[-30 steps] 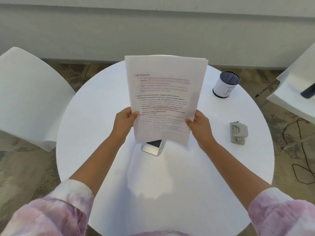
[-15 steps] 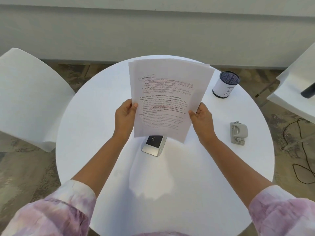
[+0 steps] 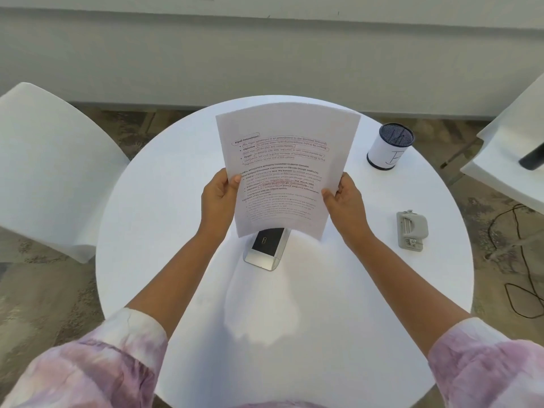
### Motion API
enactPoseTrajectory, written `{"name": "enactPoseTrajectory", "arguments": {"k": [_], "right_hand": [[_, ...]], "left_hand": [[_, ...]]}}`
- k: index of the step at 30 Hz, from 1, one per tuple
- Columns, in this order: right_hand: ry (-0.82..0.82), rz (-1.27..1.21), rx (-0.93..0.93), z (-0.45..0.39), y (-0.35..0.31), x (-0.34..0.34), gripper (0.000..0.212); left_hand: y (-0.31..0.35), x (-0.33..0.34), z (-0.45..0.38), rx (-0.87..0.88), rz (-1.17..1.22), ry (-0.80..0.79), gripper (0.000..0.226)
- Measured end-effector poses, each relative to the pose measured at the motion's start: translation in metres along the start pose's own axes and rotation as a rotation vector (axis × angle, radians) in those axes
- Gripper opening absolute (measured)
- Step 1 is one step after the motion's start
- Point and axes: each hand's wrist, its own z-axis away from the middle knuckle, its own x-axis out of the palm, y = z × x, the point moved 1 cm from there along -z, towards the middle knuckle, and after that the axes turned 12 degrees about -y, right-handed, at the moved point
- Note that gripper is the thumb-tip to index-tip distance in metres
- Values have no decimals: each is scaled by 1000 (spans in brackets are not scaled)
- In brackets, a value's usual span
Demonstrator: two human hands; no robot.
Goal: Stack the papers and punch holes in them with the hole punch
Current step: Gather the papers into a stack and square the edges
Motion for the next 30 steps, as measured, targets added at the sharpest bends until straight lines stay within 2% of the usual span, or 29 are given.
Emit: {"name": "enactPoseTrajectory", "arguments": {"k": [3,6,8,11,13,15,16,18,22,28,30], "right_hand": [[23,10,22,-1,6,-2,34],[117,-7,83,4,13,-1,49],[159,-33,193,7,23,1,62],[104,-180,405,10,37,4,77],[45,-440,472,13,43,7,72],[-71,-639,485,17,42,12,51],[-116,-716,468,19,42,14,40],[-129,-789,413,19,43,16,36],[21,-642,384,13,43,7,35],[35,-296,284,6,40,-23,35],[45,-225,245,6,37,-33,33]], "left_hand": [[-1,-2,-1,-20,1,20,16],[-3,-4,-2,-55,64,48,16],[-4,-4,-3,-108,149,102,19],[-6,-1,-2,-205,352,196,21],[-10,2,0,-246,470,222,20],[-14,7,3,-278,564,238,19],[-16,10,5,-295,609,245,18],[-20,16,9,-319,686,247,18],[-27,12,13,-303,722,232,25],[-37,-25,7,-262,753,195,33],[-43,-43,5,-279,686,178,37]]}}
